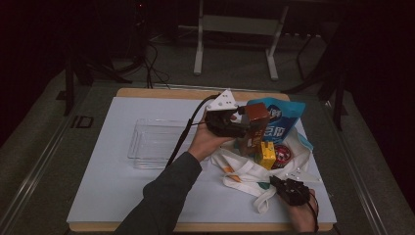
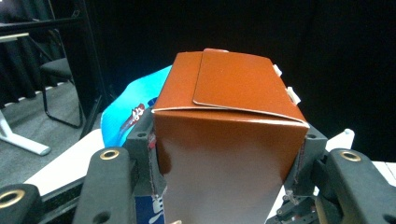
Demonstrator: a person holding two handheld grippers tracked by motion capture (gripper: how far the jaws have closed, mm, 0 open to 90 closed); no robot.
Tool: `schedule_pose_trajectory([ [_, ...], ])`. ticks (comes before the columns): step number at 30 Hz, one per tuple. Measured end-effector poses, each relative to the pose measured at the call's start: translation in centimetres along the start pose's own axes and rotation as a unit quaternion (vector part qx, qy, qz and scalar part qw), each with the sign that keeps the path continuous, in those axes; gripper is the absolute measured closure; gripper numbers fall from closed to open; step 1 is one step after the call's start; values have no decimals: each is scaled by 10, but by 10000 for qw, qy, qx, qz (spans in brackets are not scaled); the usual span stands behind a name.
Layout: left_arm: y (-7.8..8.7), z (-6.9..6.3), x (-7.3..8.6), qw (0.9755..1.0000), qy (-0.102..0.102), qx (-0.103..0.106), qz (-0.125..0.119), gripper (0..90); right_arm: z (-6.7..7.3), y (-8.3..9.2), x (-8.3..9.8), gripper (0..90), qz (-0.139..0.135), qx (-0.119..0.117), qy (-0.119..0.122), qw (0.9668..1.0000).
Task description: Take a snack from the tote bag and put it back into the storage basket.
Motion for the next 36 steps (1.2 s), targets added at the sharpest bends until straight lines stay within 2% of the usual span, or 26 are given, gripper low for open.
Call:
schedule_pose_trajectory([
  [10, 18, 0, -7, 9997, 98, 195, -63, 431, 0, 0, 0, 876, 1, -3, -7, 10000],
  [13, 24, 1, -8, 9996, 116, 268, -18, 430, 0, 0, 0, 876, 7, -4, -21, 10000],
  [16, 31, 3, -10, 9997, 38, 240, 17, 430, 0, 0, 0, 876, 9, -4, -21, 10000],
  [32, 71, 14, -11, 10000, -62, 56, 39, 430, 0, 0, 0, 877, -6, 2, 2, 10000],
  [36, 82, 19, -9, 9998, -120, -92, 112, 430, 0, 0, 0, 877, -13, -1, 1, 10000],
])
Point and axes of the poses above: each handheld gripper's, and its own axes: y roughly backward along the jaws, x roughly out of its underside, z roughly to its left, the point moved 8 cm from there along -y, roughly forward along the jaws, and after that the axes turned 14 degrees about -y, right-handed, at the moved point
